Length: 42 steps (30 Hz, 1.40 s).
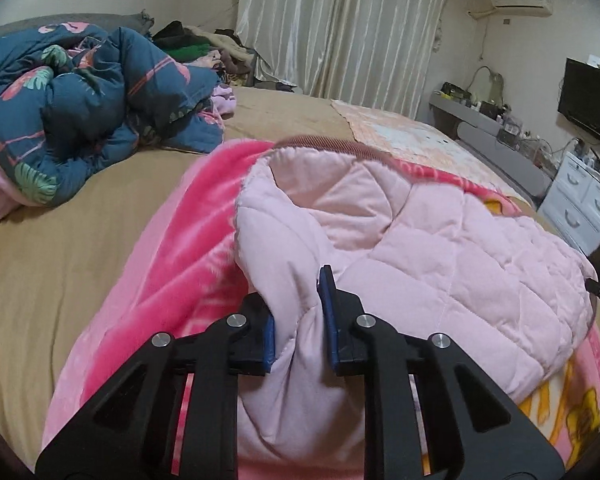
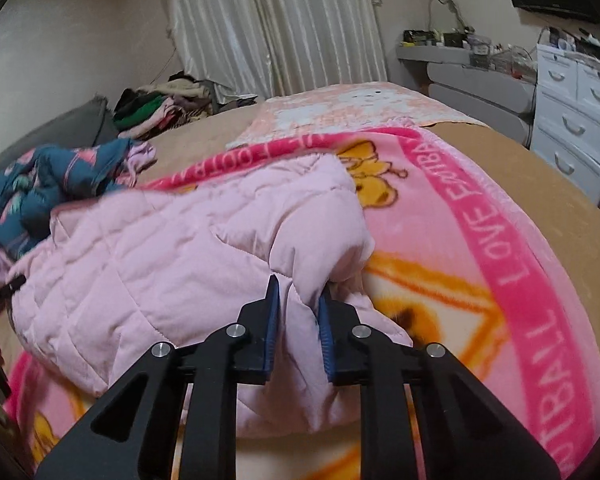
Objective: Fold large clothes
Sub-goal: 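Grasp the jacket's folded edge with both tools and press it flat, then move both open tools to the folded jacket's edge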
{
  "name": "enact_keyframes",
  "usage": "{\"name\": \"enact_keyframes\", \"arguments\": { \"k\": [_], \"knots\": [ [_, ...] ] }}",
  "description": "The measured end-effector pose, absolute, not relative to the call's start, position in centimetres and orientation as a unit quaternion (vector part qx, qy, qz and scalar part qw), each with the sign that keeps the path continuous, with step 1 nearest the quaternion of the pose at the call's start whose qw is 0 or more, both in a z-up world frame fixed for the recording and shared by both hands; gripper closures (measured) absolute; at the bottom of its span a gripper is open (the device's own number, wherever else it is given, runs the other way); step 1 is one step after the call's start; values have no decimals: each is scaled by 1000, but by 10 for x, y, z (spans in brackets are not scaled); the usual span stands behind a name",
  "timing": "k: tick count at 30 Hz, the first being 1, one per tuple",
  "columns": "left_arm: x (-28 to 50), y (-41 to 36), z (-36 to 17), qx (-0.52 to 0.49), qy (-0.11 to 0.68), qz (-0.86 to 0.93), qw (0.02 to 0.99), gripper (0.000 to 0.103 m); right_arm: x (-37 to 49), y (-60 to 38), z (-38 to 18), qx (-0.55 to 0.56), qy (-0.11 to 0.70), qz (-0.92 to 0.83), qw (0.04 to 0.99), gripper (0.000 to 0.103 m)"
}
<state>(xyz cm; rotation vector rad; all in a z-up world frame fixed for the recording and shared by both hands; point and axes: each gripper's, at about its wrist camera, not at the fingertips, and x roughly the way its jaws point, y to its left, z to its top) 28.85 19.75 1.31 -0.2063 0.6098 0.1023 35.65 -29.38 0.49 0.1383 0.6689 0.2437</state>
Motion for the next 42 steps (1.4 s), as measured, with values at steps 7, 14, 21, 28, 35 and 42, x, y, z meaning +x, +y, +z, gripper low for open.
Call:
{"name": "enact_keyframes", "arguments": {
  "k": [7,14,21,28,35,42],
  "knots": [
    [320,203,-11,-111,334,60,934,91,391,-276,-7,33,355,88,930,86],
    [330,204,-23,-99,344,55,932,90,398,-272,-27,19,374,75,924,85],
    [328,210,-22,-107,346,45,931,87,387,-276,-28,24,392,62,918,81],
    [322,211,-19,-106,348,45,931,78,376,-286,-29,32,405,58,912,75],
    [311,218,-7,-119,345,45,930,55,356,-293,-17,57,401,73,912,43],
    [284,210,19,-105,328,52,937,27,320,-300,10,92,366,98,921,13]
  ]
}}
